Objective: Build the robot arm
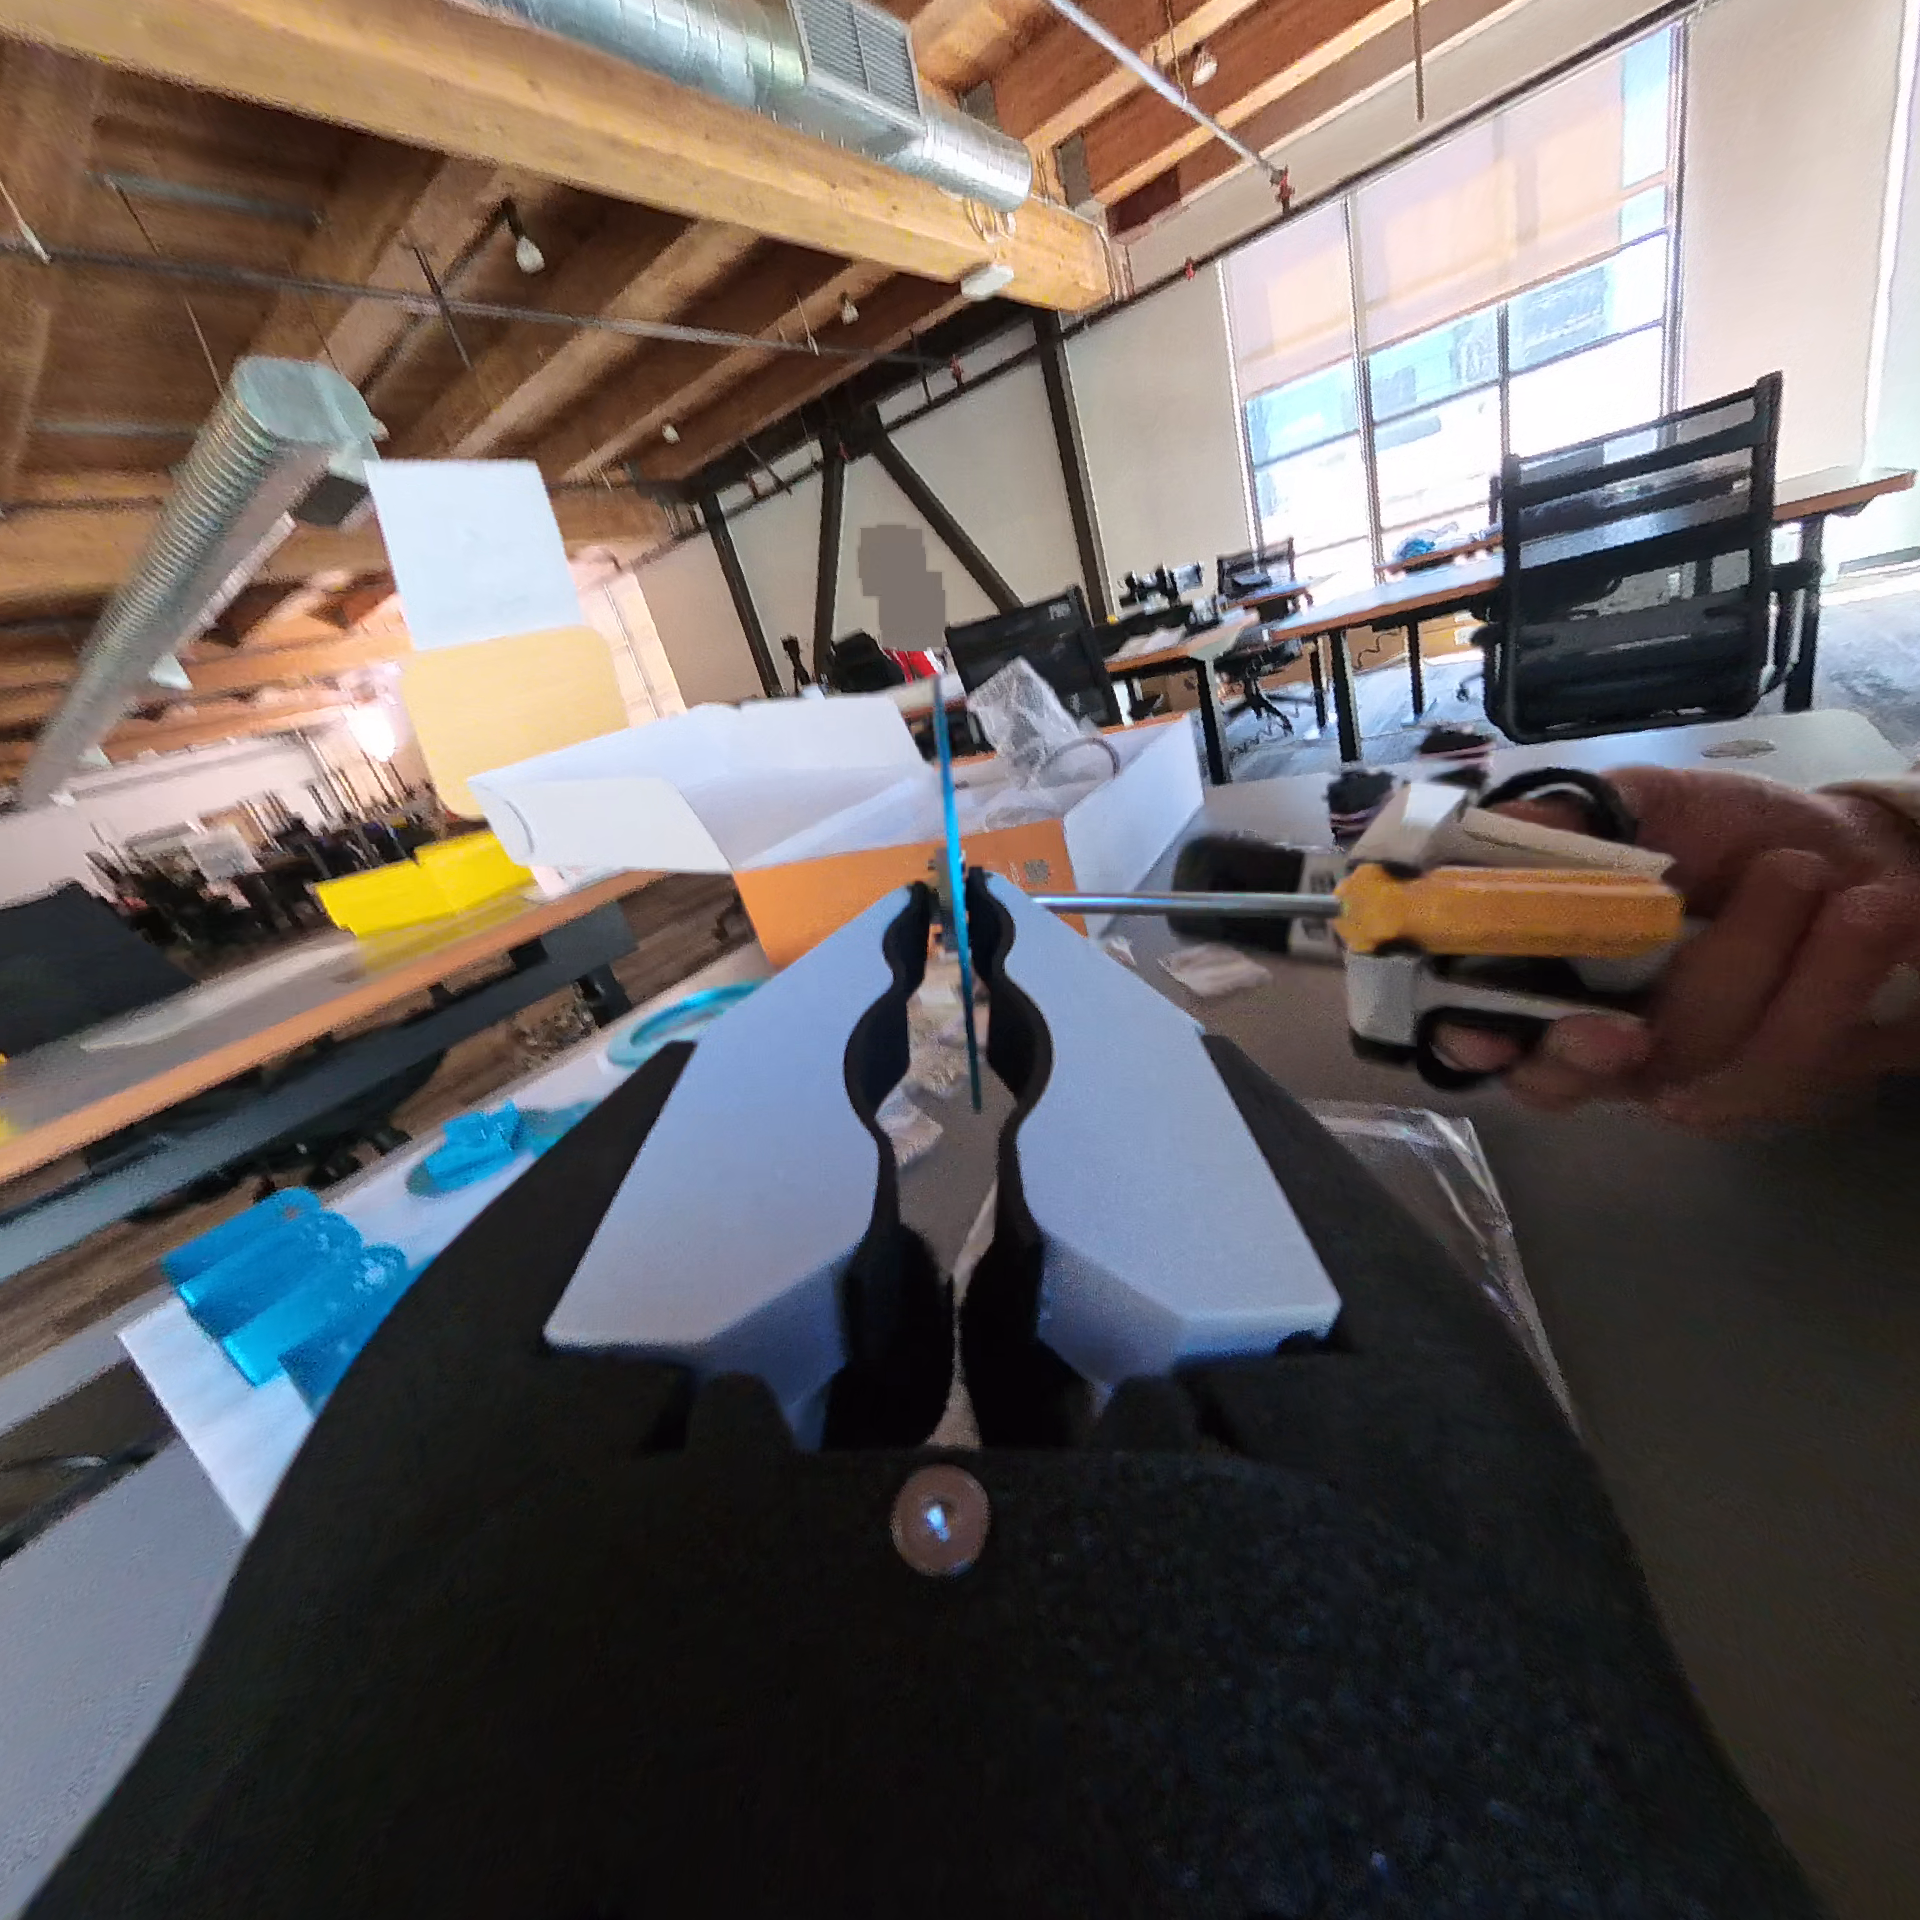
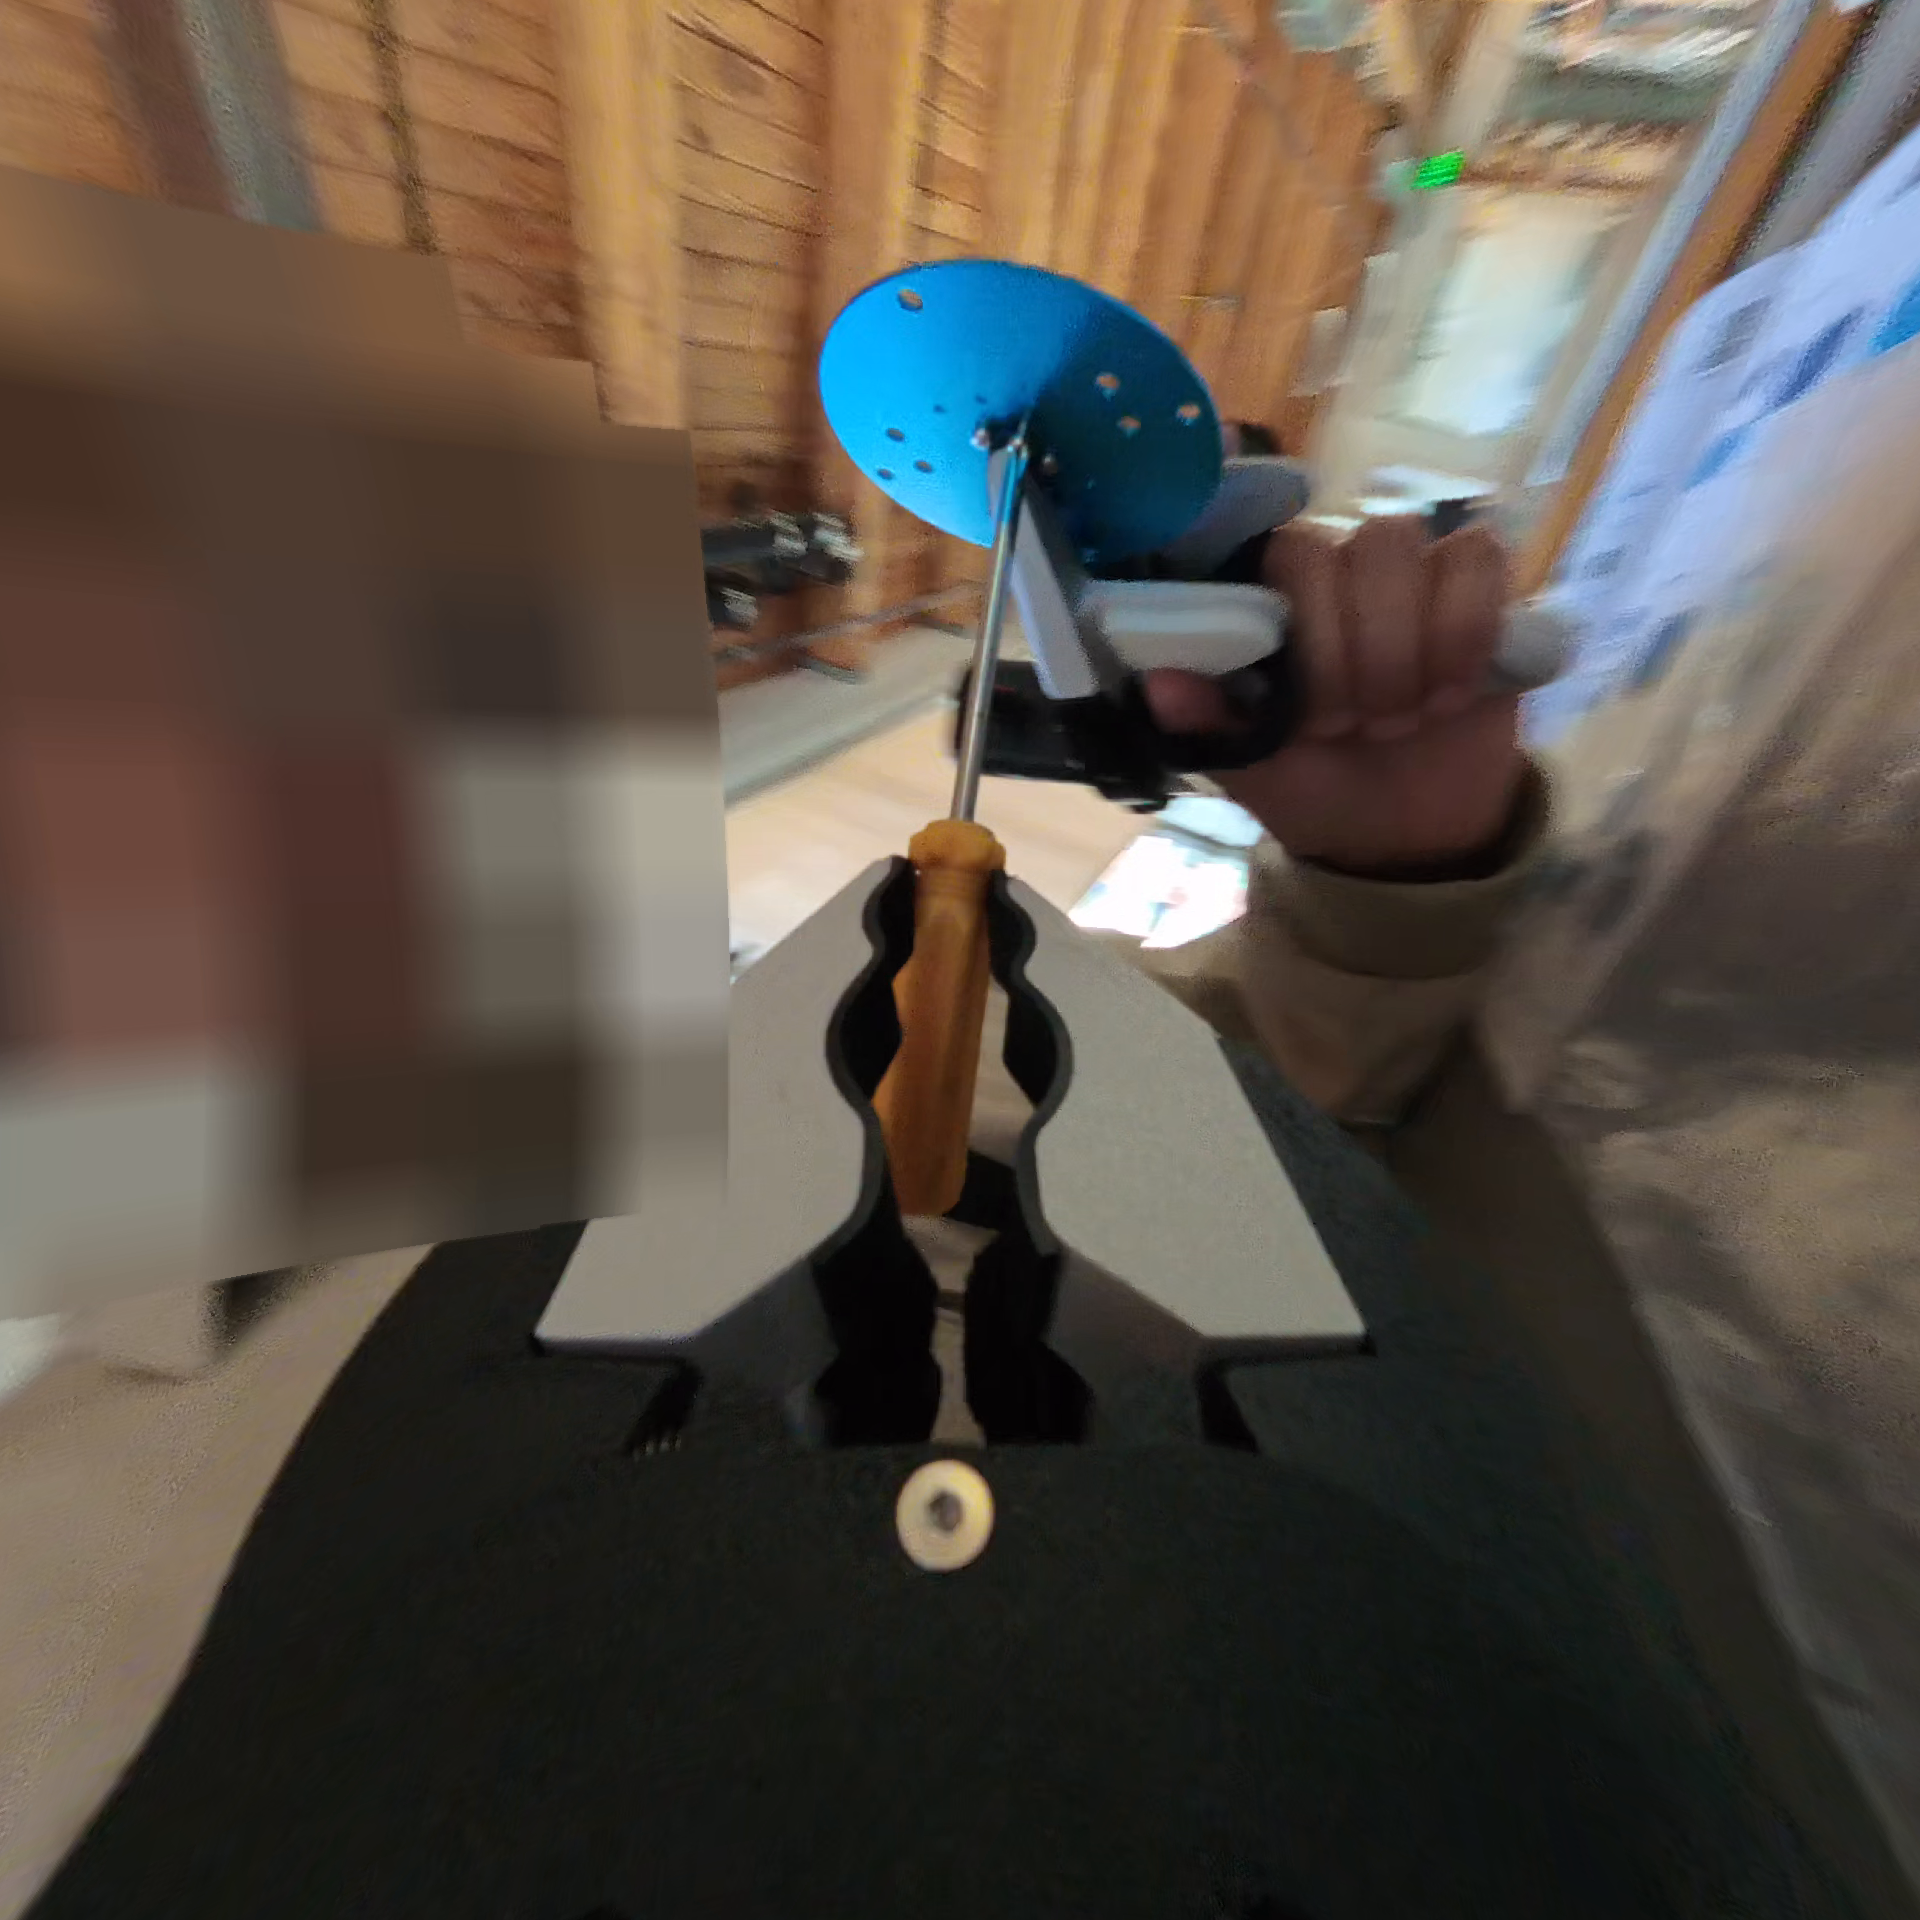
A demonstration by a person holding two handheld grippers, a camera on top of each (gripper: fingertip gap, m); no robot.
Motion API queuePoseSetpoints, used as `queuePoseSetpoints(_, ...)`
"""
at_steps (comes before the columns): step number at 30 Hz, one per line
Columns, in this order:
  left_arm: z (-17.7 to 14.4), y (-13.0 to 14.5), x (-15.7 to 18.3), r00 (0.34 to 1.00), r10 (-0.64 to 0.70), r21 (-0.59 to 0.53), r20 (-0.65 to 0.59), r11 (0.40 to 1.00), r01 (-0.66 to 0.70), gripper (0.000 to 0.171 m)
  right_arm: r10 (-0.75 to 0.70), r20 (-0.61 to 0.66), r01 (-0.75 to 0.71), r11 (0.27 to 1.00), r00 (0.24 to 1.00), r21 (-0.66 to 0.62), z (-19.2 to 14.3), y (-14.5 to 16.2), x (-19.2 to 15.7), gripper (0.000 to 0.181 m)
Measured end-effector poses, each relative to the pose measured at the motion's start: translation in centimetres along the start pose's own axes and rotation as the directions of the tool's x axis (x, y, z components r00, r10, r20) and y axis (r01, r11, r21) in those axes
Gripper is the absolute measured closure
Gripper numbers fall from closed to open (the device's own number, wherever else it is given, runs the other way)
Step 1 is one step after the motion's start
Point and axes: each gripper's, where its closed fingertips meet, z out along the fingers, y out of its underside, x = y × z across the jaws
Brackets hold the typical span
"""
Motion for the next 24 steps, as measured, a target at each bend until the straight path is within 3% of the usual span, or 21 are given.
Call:
queuePoseSetpoints(1, 0.0, 0.5, -0.1, 1.0, -0.013, -0.036, -0.007, 0.999, 0.013, 0.164, -0.093, -0.11, 0.09, 0.995, 0.99, -0.029, -0.3, -0.3, 0.7, 0.168)
queuePoseSetpoints(5, 0.1, 2.4, -0.4, 0.998, 0.062, -0.21, -0.004, 0.976, -0.061, 0.162, -0.38, -0.427, 0.329, 0.925, 0.821, -0.191, -1.8, -1.6, 2.2, 0.168)
queuePoseSetpoints(9, 0.0, 4.1, -0.2, 0.996, 0.076, -0.366, -0.049, 0.926, -0.089, 0.162, -0.535, -0.553, 0.407, 0.845, 0.638, -0.347, -2.5, -1.7, 3.5, 0.168)
queuePoseSetpoints(11, -0.1, 5.5, 0.1, 0.997, 0.031, -0.461, -0.077, 0.885, -0.064, 0.155, -0.61, -0.611, 0.428, 0.792, 0.505, -0.436, -3.3, -2.0, 4.6, 0.168)
queuePoseSetpoints(19, 0.1, 7.2, -0.1, 0.999, 0.038, -0.578, -0.024, 0.815, -0.045, 0.163, -0.761, -0.642, 0.412, 0.618, 0.098, -0.67, -5.3, -2.9, 6.1, 0.168)
queuePoseSetpoints(24, -0.2, 8.6, 0.0, 0.997, 0.03, -0.644, -0.067, 0.762, -0.066, 0.161, -0.797, -0.604, 0.409, 0.558, 0.021, -0.722, -5.0, -2.7, 5.7, 0.168)
